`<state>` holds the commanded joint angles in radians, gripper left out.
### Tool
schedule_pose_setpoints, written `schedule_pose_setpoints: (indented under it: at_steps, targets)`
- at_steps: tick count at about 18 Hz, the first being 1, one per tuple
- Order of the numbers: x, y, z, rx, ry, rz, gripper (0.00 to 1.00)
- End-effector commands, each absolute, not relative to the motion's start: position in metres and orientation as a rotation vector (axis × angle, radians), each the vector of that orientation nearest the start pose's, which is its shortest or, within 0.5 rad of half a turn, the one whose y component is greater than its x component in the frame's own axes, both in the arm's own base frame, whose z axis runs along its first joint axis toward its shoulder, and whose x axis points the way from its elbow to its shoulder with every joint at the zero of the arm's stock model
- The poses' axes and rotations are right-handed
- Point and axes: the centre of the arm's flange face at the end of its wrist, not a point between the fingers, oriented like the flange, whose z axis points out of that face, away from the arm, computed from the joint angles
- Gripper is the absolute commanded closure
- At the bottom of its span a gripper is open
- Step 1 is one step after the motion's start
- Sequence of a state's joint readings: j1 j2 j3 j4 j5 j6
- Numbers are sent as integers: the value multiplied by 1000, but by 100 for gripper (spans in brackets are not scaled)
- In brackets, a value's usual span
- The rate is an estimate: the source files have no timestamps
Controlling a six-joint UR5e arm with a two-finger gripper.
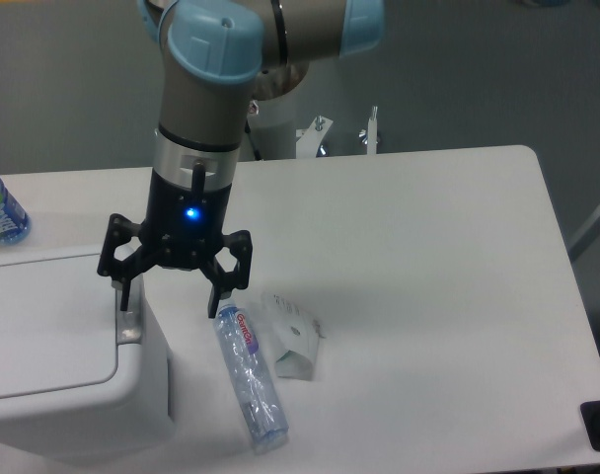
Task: Open the trash can
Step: 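Hook the gripper finger under the lid handle and press against it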
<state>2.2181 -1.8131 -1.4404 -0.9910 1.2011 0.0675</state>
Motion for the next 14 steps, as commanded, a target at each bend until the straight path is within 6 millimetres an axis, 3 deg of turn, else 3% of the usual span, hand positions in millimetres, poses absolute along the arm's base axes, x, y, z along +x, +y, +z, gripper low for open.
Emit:
schedule_pose_setpoints:
  at_steps: [14]
  targets:
    - [-244, 603, 479, -2511, -632, -235, 0]
